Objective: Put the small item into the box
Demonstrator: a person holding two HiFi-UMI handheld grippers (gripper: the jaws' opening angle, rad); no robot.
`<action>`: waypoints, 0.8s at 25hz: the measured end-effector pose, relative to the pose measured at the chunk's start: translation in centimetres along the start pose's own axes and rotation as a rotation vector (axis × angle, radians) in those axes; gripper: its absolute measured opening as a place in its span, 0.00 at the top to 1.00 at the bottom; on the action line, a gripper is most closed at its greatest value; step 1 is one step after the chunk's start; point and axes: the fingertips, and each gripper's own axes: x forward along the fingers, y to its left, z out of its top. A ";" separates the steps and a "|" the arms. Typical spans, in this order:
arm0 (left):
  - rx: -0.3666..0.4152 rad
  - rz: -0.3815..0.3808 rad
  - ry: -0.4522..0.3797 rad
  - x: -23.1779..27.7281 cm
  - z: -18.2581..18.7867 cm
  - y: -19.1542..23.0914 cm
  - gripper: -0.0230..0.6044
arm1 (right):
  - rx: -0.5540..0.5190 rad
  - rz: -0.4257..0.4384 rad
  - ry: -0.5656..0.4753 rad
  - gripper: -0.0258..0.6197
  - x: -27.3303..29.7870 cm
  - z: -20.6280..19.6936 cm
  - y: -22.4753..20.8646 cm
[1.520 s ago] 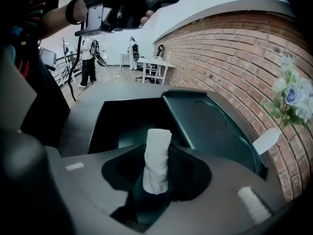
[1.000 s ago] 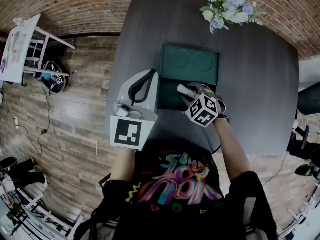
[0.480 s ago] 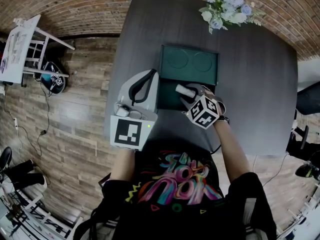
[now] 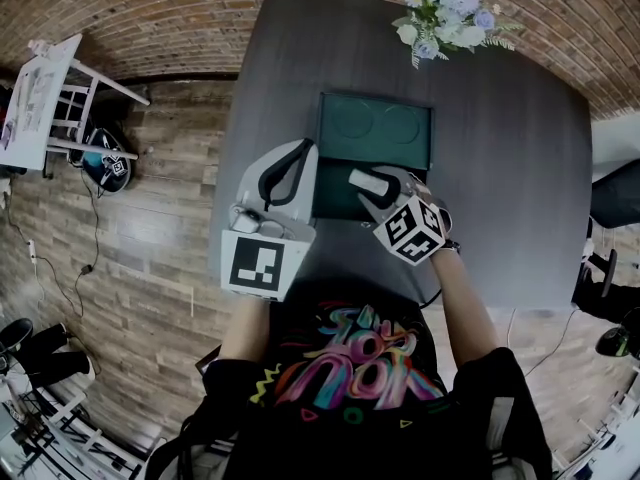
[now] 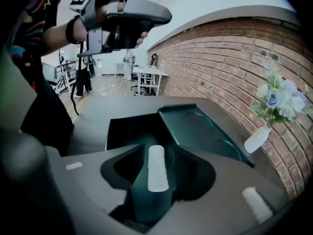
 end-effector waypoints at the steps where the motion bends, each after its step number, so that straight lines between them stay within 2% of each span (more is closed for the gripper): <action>1: 0.002 -0.002 -0.002 -0.1 0.1 -0.1 0.96 | 0.012 -0.011 -0.021 0.70 -0.4 0.4 -0.2; 5: 0.005 -0.004 -0.005 -0.6 0.3 -0.2 0.96 | 0.047 -0.055 -0.101 0.70 -2.2 2.4 -1.1; 15: -0.003 -0.031 -0.010 -0.9 0.5 -0.7 0.96 | 0.042 -0.221 -0.240 0.70 -8.9 6.0 -4.8; 20: -0.006 -0.050 -0.024 -0.7 0.8 -1.1 0.96 | 0.073 -0.299 -0.378 0.73 -13.7 8.0 -6.4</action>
